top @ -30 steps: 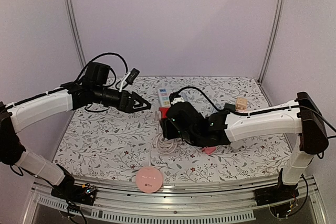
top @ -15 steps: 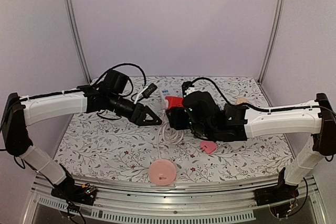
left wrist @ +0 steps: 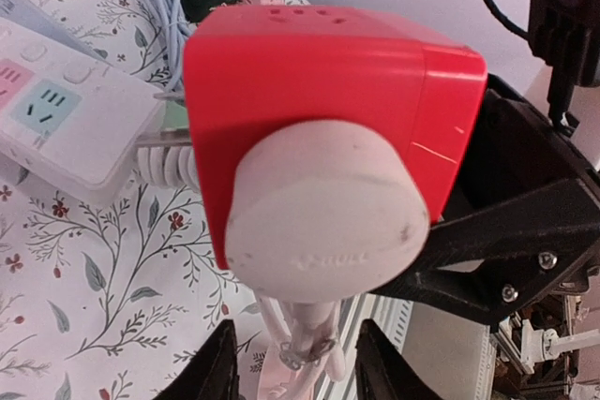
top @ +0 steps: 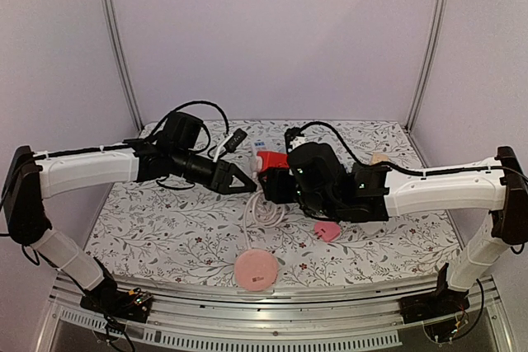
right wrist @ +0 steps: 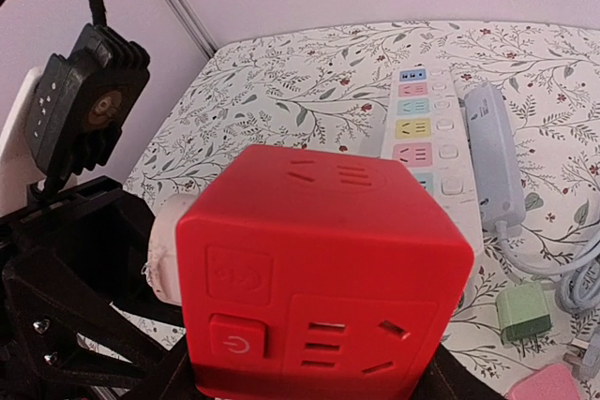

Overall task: Pull the plug off the socket
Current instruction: Remove the plug from the socket.

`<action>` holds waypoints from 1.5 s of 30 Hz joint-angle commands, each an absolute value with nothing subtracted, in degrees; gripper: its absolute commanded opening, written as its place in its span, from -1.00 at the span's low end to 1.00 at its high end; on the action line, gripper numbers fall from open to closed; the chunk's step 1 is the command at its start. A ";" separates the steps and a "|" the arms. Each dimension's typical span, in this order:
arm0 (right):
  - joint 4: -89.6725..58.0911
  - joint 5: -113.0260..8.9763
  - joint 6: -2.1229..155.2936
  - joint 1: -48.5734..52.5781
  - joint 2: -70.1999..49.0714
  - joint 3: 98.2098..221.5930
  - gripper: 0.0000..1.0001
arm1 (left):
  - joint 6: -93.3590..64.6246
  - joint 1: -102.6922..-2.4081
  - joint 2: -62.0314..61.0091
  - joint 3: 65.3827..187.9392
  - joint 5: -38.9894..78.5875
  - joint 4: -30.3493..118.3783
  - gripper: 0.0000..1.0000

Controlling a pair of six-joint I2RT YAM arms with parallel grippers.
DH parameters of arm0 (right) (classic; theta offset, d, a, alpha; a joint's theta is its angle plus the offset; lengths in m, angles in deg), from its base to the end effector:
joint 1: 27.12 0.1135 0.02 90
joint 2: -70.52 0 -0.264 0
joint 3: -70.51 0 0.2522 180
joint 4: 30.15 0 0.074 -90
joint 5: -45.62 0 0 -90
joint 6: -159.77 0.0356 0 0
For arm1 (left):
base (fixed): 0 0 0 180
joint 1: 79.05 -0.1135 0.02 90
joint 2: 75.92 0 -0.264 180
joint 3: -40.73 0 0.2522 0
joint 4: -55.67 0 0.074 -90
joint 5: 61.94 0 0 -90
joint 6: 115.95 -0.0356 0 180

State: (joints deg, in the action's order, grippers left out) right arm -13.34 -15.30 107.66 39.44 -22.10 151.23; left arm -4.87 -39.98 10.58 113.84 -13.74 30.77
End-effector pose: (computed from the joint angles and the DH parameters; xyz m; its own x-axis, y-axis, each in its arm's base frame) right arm 0.1635 0.3335 0.2747 -0.5391 0.1059 -0.8356 -0.3816 0.8537 0.3544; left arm 0.2398 -0.2252 0.2563 -0.7640 0.2748 -0.5838 0.6444 0.3728 -0.6677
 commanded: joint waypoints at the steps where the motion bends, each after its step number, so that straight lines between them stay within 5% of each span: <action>1: -19.79 -15.32 108.35 39.03 -20.44 153.58 -0.54 | -2.69 -39.33 10.82 112.76 -13.26 34.44 -0.19; 20: -19.91 -15.94 106.84 39.04 -22.53 154.08 -0.58 | -2.66 -38.98 11.81 113.16 -14.15 34.78 -0.99; 45: -14.93 -13.27 91.92 39.03 -22.34 150.15 -0.61 | -4.23 -41.66 9.13 113.21 -15.70 34.13 -1.00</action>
State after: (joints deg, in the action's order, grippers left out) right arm -15.61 -15.98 96.60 39.18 -22.98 151.03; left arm -3.84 -40.31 11.22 113.56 -14.03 32.79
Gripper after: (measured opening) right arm 0.614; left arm 0.048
